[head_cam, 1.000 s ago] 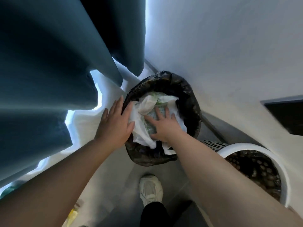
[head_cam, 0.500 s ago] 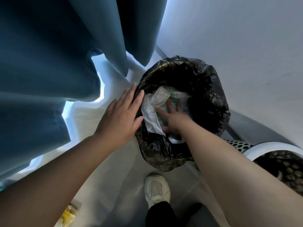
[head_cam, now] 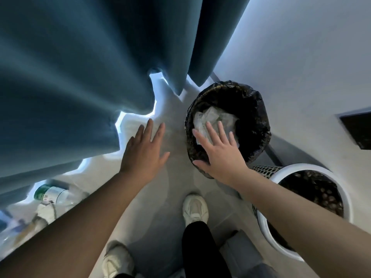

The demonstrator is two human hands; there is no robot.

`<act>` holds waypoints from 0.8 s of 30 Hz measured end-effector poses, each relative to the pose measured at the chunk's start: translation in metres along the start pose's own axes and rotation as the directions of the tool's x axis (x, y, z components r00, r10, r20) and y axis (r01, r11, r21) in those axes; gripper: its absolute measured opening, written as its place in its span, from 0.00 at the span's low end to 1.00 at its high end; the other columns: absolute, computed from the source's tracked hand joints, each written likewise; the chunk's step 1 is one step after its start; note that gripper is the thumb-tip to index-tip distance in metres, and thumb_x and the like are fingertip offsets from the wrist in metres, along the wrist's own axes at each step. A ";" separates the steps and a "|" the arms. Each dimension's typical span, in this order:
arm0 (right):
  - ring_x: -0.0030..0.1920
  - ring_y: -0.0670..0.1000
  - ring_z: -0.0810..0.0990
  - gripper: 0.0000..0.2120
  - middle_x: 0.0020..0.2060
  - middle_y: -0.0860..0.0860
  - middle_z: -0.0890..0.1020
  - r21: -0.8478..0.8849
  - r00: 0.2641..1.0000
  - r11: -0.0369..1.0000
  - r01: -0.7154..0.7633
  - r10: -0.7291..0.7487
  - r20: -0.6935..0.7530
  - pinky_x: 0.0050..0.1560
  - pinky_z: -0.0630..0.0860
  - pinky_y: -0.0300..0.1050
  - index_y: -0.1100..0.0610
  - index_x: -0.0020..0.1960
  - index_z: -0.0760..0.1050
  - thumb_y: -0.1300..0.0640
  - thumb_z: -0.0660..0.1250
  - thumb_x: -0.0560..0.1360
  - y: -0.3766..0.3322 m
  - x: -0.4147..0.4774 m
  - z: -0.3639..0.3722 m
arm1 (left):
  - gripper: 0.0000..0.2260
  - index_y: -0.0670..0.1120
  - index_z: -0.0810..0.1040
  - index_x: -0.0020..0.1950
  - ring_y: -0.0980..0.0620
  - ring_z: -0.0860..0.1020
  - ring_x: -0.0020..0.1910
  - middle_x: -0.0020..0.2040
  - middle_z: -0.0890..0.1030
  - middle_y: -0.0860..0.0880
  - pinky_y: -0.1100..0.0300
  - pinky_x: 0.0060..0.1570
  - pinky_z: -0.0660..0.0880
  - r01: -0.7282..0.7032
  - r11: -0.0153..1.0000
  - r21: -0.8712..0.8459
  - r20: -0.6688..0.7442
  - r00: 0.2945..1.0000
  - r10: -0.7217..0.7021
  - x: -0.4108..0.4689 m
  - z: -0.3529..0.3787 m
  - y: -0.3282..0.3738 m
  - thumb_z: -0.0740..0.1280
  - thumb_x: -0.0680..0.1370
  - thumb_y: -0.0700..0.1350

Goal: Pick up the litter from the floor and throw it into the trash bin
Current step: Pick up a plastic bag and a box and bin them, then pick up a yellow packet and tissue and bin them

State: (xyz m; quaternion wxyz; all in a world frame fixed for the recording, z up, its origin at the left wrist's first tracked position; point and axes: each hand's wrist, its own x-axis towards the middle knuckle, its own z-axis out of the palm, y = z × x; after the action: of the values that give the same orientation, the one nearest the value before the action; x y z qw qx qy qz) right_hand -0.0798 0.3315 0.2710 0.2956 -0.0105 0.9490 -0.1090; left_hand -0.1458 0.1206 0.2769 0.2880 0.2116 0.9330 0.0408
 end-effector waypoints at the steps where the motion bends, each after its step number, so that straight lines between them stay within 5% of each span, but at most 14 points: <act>1: 0.77 0.61 0.36 0.38 0.78 0.53 0.40 0.000 1.000 1.000 0.023 -0.023 0.001 0.75 0.46 0.64 0.42 0.78 0.39 0.35 0.57 0.77 -0.013 -0.004 0.001 | 0.34 0.50 0.45 0.79 0.41 0.52 0.77 0.79 0.47 0.43 0.47 0.71 0.60 0.015 1.000 0.005 -0.007 1.000 -0.015 -0.014 0.003 -0.007 0.59 0.79 0.58; 15: 0.77 0.60 0.37 0.37 0.78 0.52 0.37 -0.109 0.910 0.918 0.381 -0.351 0.222 0.75 0.45 0.62 0.42 0.77 0.36 0.39 0.57 0.79 -0.229 -0.006 0.155 | 0.33 0.51 0.50 0.79 0.40 0.53 0.77 0.79 0.52 0.43 0.44 0.71 0.62 0.404 0.915 -0.007 0.144 0.906 -0.399 -0.245 0.174 -0.187 0.59 0.78 0.60; 24: 0.78 0.61 0.47 0.40 0.79 0.53 0.46 -0.096 0.859 0.889 0.447 -0.397 0.323 0.74 0.56 0.61 0.47 0.78 0.42 0.44 0.64 0.77 -0.317 0.031 0.283 | 0.35 0.52 0.49 0.78 0.41 0.50 0.77 0.79 0.50 0.44 0.43 0.72 0.59 0.608 0.787 -0.105 0.215 0.787 -0.579 -0.287 0.279 -0.260 0.60 0.77 0.62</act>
State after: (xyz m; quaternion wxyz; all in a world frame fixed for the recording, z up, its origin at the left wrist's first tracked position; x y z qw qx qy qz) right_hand 0.0395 -0.0374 0.0947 0.4003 -0.2596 0.8744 -0.0882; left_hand 0.1265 -0.2481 0.1431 0.3822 -0.1157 0.9168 0.0083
